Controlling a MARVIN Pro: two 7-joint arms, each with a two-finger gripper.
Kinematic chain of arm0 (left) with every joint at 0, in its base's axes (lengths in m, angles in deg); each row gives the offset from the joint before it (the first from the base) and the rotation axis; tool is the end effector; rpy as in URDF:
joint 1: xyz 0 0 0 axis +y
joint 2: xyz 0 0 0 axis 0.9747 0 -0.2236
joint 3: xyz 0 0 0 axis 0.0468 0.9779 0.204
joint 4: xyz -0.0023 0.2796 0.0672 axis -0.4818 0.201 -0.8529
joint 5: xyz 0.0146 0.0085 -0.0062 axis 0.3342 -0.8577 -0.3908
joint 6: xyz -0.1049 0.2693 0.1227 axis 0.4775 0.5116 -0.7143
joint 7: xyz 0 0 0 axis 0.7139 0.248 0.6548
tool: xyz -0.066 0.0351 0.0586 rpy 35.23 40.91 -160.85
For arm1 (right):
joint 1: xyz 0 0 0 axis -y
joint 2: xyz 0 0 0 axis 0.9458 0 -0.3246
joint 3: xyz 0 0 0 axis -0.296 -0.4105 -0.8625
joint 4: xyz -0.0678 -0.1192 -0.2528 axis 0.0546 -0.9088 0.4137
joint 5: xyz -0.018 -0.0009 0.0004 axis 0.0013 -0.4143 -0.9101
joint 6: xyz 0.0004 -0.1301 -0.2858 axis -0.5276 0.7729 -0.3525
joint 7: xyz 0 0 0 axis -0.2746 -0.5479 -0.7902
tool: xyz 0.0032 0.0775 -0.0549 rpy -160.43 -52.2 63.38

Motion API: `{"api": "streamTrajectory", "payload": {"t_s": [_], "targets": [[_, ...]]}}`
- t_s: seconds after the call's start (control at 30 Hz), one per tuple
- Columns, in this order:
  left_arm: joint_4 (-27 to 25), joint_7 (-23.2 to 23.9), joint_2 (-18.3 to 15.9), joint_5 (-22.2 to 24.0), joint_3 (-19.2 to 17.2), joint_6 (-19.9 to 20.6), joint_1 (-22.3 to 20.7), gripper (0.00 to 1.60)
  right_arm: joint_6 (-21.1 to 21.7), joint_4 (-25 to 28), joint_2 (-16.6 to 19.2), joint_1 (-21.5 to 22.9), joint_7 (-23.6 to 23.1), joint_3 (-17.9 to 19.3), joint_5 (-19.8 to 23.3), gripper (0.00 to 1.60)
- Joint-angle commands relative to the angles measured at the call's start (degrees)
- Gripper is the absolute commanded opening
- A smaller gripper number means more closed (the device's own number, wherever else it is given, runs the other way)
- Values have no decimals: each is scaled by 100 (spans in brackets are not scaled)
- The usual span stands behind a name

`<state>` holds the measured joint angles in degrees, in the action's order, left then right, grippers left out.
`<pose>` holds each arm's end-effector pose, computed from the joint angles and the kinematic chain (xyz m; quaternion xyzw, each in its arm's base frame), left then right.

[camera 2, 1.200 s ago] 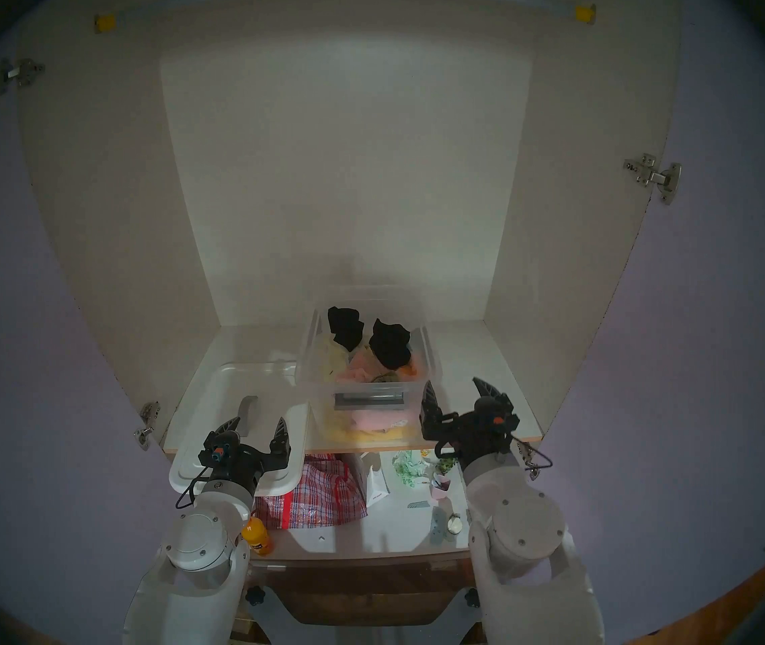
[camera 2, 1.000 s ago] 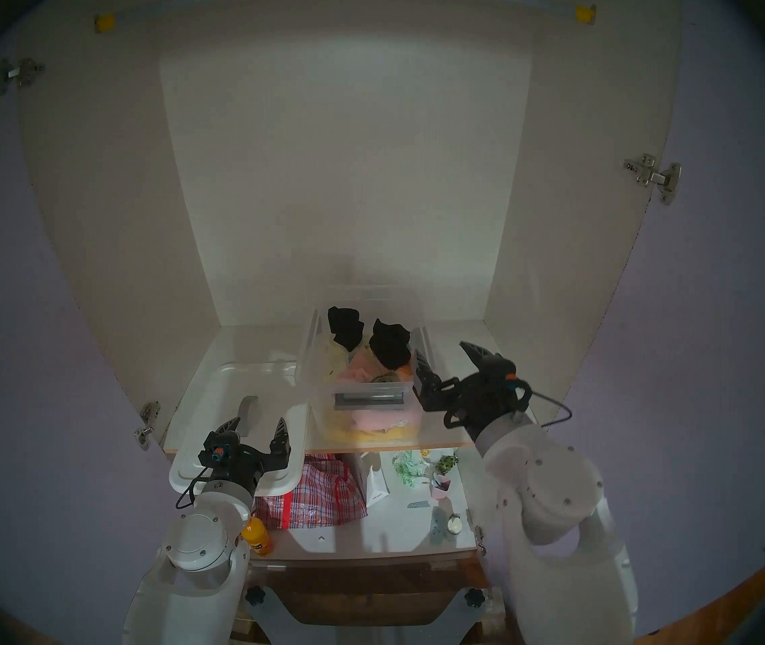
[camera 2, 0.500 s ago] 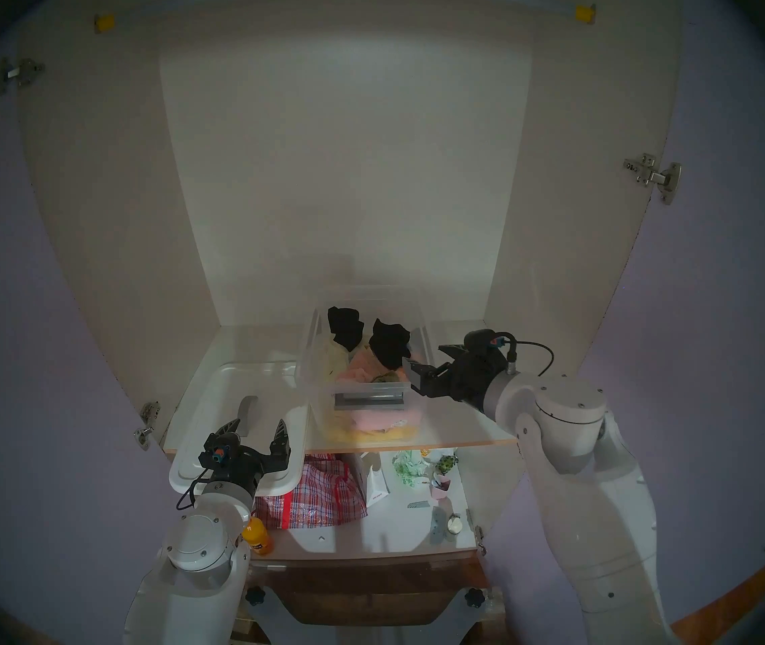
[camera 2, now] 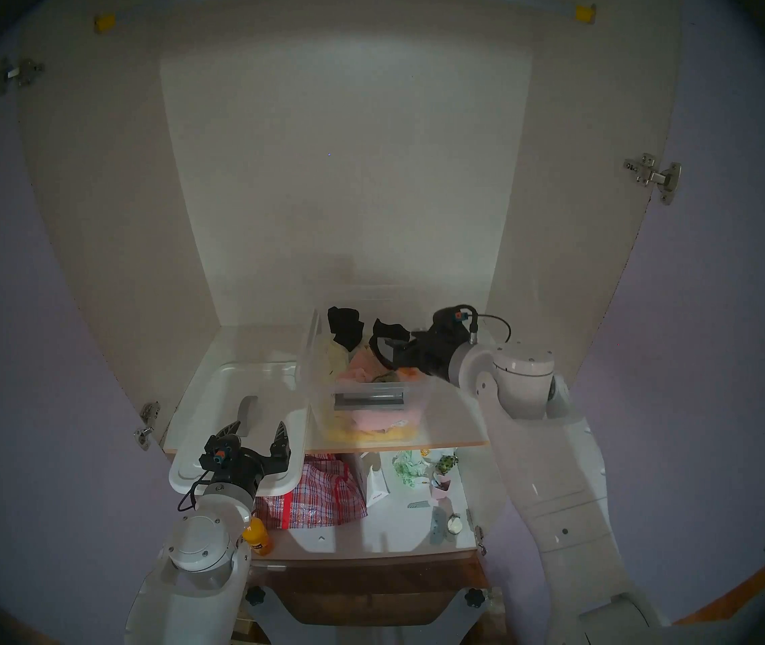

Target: Take socks out of the storage bin, place them on top of the cabinet, and put the lid back on the bin

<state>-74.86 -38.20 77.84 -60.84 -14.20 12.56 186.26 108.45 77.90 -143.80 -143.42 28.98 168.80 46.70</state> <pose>0.3240 -0.0102 -0.3564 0.7554 0.0073 0.6552 0.0002 0.4733 0.0345 -0.1863 -0.7616 -0.1782 -0.5716 0.2479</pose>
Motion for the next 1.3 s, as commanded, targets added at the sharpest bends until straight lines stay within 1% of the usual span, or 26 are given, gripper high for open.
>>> {"api": "streamTrajectory", "payload": {"t_s": [0.0,0.03,0.07,0.13,0.2,0.23,0.27,0.3,0.33,0.4,0.43,0.5,0.53,0.57,0.6,0.7,0.73,0.8,0.93,0.97,1.0,1.03,1.27], "targets": [[-124,10,4,-1,17,-41,-75,160,206,-253,-83,648,-105,-117,-29,160],[-122,8,4,-1,18,-42,-79,160,302,-563,-80,998,-136,-215,-39,160],[-120,7,4,-1,18,-42,-80,160,277,-542,-86,899,-135,-207,-61,160],[-113,2,4,-1,19,-43,-85,160,367,-871,-139,1219,-178,-262,-45,160],[-108,-1,3,-1,20,-43,-87,160,376,-1056,-203,1326,-193,-253,-35,160],[-106,-4,3,-1,21,-44,-91,160,432,-1325,-238,1553,-225,-284,-34,160],[-106,-5,3,-2,21,-44,-91,160,427,-1393,-270,1532,-232,-266,-33,160],[-105,-7,3,-2,22,-45,-93,160,524,-1650,-264,1860,-257,-341,-36,160],[-106,-7,3,-2,23,-45,-95,160,489,-1632,-296,1742,-269,-301,-37,160],[-108,-9,2,-2,24,-47,-96,160,545,-1891,-326,1940,-310,-334,-39,160],[-109,-10,2,-2,25,-47,-96,160,602,-2059,-333,2112,-340,-369,-44,160],[-111,-10,1,-2,26,-48,-96,160,613,-2157,-352,2172,-360,-372,-47,160],[-113,-11,1,-2,27,-48,-96,160,642,-2259,-360,2259,-383,-390,-52,160],[-116,-11,1,-2,27,-49,-96,160,687,-2446,-370,2436,-414,-428,-56,160],[-118,-11,0,-2,28,-50,-95,160,689,-2469,-388,2415,-435,-414,-63,160],[-126,-12,-1,-2,30,-51,-93,160,765,-2821,-411,2707,-519,-476,-79,160],[-124,-13,-1,-2,30,-50,-93,160,818,-2970,-429,2818,-587,-526,-65,160],[-116,-17,-1,-2,30,-47,-95,160,897,-3291,-470,3053,-575,-702,-170,160],[-102,-24,0,-2,31,-45,-99,160,977,-3922,-552,3458,-610,-1014,-241,160],[-97,-27,-1,-2,32,-45,-101,160,1029,-4253,-566,3748,-628,-1194,-290,160],[-91,-28,0,-2,32,-44,-103,160,983,-4247,-582,3648,-600,-1233,-332,160],[-86,-30,0,-3,32,-43,-104,160,1004,-4361,-603,3745,-598,-1289,-360,160],[-52,-41,1,-3,32,-41,-114,160,1082,-5365,-748,4449,-596,-1993,-623,160]]}}
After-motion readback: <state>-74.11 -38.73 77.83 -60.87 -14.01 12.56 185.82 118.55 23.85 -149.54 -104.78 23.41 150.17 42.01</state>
